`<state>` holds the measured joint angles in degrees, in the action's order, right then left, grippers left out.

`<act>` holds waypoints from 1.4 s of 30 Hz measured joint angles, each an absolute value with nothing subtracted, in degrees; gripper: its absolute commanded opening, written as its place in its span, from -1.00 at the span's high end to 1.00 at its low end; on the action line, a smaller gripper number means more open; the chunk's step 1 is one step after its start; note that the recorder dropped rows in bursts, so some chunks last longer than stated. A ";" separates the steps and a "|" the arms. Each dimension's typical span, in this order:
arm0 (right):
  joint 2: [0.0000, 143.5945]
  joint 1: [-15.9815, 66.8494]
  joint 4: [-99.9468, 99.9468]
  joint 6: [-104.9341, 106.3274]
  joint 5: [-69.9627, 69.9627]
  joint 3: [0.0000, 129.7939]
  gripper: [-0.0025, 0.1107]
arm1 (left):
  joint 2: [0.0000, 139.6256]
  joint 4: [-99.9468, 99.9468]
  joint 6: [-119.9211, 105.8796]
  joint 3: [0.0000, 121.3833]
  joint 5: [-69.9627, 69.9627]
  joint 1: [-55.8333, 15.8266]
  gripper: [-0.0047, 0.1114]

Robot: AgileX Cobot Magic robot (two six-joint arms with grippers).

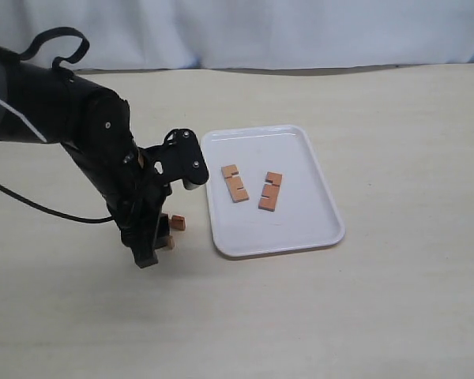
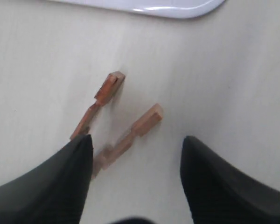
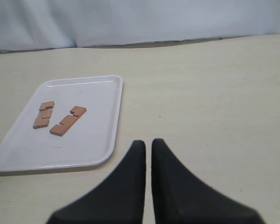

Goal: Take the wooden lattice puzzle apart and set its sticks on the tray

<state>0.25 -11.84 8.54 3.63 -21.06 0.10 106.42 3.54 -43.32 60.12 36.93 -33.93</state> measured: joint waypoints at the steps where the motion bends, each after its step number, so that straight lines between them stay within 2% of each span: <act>1: 0.25 -11.84 8.54 3.63 -21.06 0.10 0.88 | 106.79 3.54 -43.46 60.12 36.93 -33.93 -0.01; 15: 0.25 -11.84 8.54 3.63 -21.06 0.10 0.88 | 109.97 3.54 -45.02 60.12 36.61 -33.93 0.00; 17: 0.25 -11.84 8.54 3.63 -21.06 0.10 0.88 | 111.04 3.54 -45.02 60.12 36.61 -33.93 0.12; 19: 0.25 -11.84 8.54 3.63 -21.06 0.10 0.88 | 111.35 3.54 -45.02 60.12 36.14 -33.93 0.35; 22: 0.25 -11.84 8.54 3.63 -21.06 0.10 0.88 | 111.44 3.43 -45.02 60.12 34.64 -33.93 0.85; 23: 0.25 -11.84 8.54 3.63 -21.06 0.10 0.88 | 111.44 3.32 -45.02 60.12 34.38 -33.93 0.92; 37: 0.25 -11.84 8.54 3.63 -21.06 0.10 0.88 | 109.50 2.08 -43.32 60.12 37.36 -33.93 0.92; 42: 0.25 -11.84 8.54 3.63 -21.06 0.10 0.88 | 107.02 2.29 -41.90 60.12 38.75 -31.04 0.92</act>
